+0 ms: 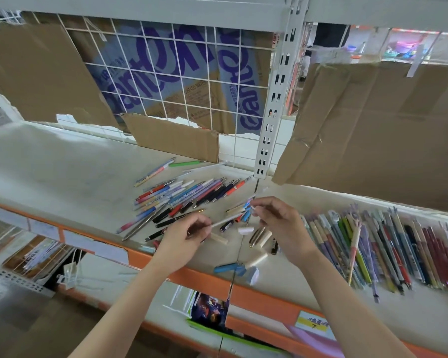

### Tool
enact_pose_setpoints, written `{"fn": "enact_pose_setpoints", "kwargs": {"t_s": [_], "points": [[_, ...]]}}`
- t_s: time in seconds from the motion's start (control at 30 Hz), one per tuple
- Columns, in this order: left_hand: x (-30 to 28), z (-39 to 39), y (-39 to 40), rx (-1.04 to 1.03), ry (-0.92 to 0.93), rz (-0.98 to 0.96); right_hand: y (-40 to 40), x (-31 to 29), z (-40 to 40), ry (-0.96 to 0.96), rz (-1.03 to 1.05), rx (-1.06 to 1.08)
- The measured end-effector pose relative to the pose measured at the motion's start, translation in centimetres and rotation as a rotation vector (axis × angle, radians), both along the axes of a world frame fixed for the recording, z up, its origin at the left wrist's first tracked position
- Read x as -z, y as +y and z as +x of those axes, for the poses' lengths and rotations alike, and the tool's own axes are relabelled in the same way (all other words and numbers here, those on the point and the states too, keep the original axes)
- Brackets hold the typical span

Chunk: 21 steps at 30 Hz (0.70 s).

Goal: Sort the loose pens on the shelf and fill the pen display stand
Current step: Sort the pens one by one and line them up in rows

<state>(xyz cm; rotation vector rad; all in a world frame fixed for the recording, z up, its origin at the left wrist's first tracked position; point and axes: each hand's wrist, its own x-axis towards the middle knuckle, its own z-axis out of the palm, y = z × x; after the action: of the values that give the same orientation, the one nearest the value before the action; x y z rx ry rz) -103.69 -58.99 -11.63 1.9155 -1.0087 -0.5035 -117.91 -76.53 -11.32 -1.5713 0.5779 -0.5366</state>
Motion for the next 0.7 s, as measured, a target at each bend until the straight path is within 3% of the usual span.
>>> {"fn": "enact_pose_setpoints", "kwargs": {"t_s": [0.47, 0.6, 0.7], "points": [[-0.6, -1.2, -0.4, 0.068, 0.010, 0.014, 0.8, -0.6, 0.3, -0.028, -0.001, 0.004], [-0.4, -2.1, -1.6, 0.000, -0.013, 0.033, 2.1, 0.7, 0.8, -0.049, 0.077, 0.157], [-0.2, -3.0, -2.6, -0.029, -0.193, 0.030, 2.7, 1.4, 0.6, -0.046, 0.192, 0.291]]}}
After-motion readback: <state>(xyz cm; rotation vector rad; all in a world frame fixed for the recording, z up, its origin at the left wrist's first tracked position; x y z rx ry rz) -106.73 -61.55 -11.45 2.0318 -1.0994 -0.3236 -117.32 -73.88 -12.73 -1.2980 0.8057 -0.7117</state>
